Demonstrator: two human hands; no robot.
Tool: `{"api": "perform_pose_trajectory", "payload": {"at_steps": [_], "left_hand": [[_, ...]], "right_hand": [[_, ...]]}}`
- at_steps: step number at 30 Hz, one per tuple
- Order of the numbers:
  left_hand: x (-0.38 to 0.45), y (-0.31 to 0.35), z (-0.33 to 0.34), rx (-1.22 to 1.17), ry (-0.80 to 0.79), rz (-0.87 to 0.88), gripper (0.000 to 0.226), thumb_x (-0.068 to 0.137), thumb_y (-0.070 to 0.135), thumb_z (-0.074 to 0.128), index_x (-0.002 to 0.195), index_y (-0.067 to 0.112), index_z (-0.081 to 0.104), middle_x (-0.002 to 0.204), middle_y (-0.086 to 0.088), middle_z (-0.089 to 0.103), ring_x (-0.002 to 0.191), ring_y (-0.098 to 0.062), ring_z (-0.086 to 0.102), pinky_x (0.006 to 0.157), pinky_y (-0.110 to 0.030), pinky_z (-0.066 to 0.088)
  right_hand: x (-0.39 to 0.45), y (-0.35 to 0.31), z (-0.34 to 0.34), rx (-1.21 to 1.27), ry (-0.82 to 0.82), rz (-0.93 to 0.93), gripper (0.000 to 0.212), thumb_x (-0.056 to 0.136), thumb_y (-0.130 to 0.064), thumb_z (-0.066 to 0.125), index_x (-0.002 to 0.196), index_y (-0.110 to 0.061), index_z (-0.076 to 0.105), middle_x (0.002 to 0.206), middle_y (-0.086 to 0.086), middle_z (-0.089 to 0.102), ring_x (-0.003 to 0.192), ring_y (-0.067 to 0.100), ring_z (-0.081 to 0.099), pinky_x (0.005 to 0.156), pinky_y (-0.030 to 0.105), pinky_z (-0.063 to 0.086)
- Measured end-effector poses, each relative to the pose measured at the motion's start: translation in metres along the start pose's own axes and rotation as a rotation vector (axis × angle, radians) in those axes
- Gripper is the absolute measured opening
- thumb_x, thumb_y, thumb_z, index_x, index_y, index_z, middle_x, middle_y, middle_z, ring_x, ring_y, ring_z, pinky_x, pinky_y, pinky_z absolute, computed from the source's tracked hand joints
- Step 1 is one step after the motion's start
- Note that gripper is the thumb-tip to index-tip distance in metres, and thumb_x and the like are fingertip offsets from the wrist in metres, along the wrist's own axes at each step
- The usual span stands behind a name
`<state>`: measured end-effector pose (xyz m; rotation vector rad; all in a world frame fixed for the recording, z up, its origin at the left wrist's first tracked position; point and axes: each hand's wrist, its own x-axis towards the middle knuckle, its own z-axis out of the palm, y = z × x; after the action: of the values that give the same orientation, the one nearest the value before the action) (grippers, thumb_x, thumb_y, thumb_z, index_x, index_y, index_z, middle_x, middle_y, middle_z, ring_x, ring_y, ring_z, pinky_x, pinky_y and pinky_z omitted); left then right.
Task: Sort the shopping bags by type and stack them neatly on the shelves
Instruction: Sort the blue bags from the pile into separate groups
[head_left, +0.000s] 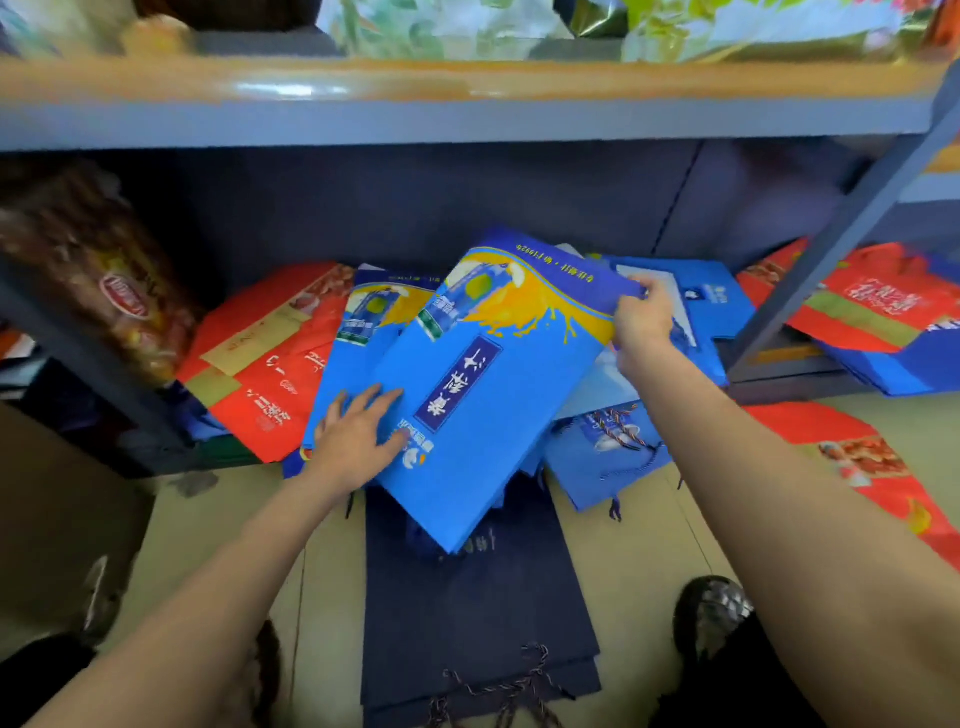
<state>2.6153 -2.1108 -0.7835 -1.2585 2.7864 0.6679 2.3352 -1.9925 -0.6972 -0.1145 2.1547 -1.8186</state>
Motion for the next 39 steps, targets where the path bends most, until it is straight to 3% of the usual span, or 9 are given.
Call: {"api": "perform_pose_trajectory", "payload": {"at_steps": [3, 7, 10, 15, 20, 24, 28, 35, 39], "left_hand": [[0.007, -0.043, -0.008, 0.020, -0.075, -0.096, 0.064, 0.089, 0.050, 0.050, 0.146, 0.036, 0.022, 0.157, 0.002, 0.013, 0.144, -0.030, 0.008, 0.116, -0.048, 0.014], [0.015, -0.064, -0.017, -0.018, -0.079, -0.210, 0.068, 0.090, 0.036, 0.058, 0.148, 0.025, 0.023, 0.154, -0.021, 0.013, 0.143, -0.034, 0.014, 0.115, -0.034, 0.016], [0.024, -0.065, -0.012, -0.176, -0.059, -0.236, 0.064, 0.087, 0.029, 0.065, 0.143, 0.016, 0.037, 0.142, -0.025, 0.036, 0.133, -0.034, 0.036, 0.103, -0.029, 0.031], [0.033, -0.057, -0.007, -0.416, 0.074, -0.359, 0.041, 0.084, 0.014, 0.067, 0.124, 0.009, 0.057, 0.130, -0.013, 0.054, 0.120, -0.028, 0.050, 0.095, -0.030, 0.039], [0.021, -0.052, 0.001, -0.473, 0.110, -0.355, 0.023, 0.082, 0.011, 0.067, 0.105, 0.010, 0.067, 0.122, -0.011, 0.059, 0.117, -0.026, 0.053, 0.100, -0.030, 0.038], [0.015, -0.056, 0.003, -0.670, 0.182, -0.421, 0.008, 0.088, 0.010, 0.058, 0.084, 0.013, 0.065, 0.096, -0.010, 0.060, 0.085, -0.021, 0.052, 0.070, -0.027, 0.039], [0.013, -0.061, 0.004, -0.577, 0.162, -0.470, 0.020, 0.090, 0.013, 0.054, 0.109, 0.010, 0.061, 0.117, -0.024, 0.054, 0.079, -0.032, 0.055, 0.070, -0.031, 0.041], [0.009, -0.044, 0.002, -0.533, 0.110, -0.450, 0.046, 0.090, 0.013, 0.054, 0.135, 0.012, 0.043, 0.137, -0.016, 0.044, 0.122, -0.031, 0.046, 0.094, -0.033, 0.039], [-0.004, -0.048, 0.000, -0.686, 0.170, -0.521, 0.036, 0.091, 0.011, 0.054, 0.127, 0.010, 0.052, 0.111, -0.012, 0.057, 0.089, -0.022, 0.052, 0.077, -0.031, 0.044]], "right_hand": [[0.006, -0.007, 0.039, 0.257, -0.207, 0.053, 0.054, 0.093, 0.004, 0.038, 0.137, -0.025, 0.030, 0.114, 0.011, 0.046, 0.078, 0.018, 0.052, 0.064, 0.019, 0.048], [-0.018, 0.028, 0.060, -0.241, -0.530, 0.110, 0.063, 0.094, -0.017, 0.053, 0.147, -0.022, 0.020, 0.110, 0.005, 0.049, 0.093, 0.021, 0.048, 0.070, 0.028, 0.041], [-0.046, 0.076, 0.072, -0.476, -0.717, 0.093, 0.084, 0.087, -0.024, 0.065, 0.150, -0.018, 0.009, 0.143, 0.005, 0.038, 0.130, 0.023, 0.040, 0.101, 0.034, 0.038], [-0.069, 0.108, 0.110, -0.599, -0.652, 0.009, 0.102, 0.078, -0.036, 0.074, 0.150, -0.015, 0.005, 0.147, 0.011, 0.032, 0.135, 0.032, 0.032, 0.111, 0.041, 0.028], [-0.067, 0.105, 0.118, -0.658, -0.496, -0.019, 0.076, 0.086, -0.032, 0.065, 0.146, -0.016, 0.021, 0.143, 0.013, 0.027, 0.128, 0.039, 0.036, 0.107, 0.042, 0.031], [-0.083, 0.111, 0.092, -0.903, -0.459, -0.219, 0.056, 0.092, -0.031, 0.055, 0.141, -0.014, 0.035, 0.141, 0.010, 0.034, 0.126, 0.037, 0.036, 0.101, 0.045, 0.035], [-0.088, 0.124, 0.064, -0.838, -0.384, -0.224, 0.041, 0.092, -0.036, 0.053, 0.122, -0.008, 0.053, 0.114, 0.016, 0.059, 0.113, 0.034, 0.052, 0.087, 0.038, 0.044], [-0.066, 0.111, 0.102, -0.612, -0.466, 0.162, 0.070, 0.088, -0.040, 0.058, 0.140, -0.004, 0.027, 0.144, 0.015, 0.037, 0.127, 0.035, 0.041, 0.105, 0.044, 0.037], [-0.065, 0.091, 0.108, -0.399, -0.519, 0.265, 0.035, 0.090, -0.023, 0.060, 0.117, -0.004, 0.046, 0.131, 0.018, 0.050, 0.115, 0.034, 0.054, 0.095, 0.045, 0.047]]}}
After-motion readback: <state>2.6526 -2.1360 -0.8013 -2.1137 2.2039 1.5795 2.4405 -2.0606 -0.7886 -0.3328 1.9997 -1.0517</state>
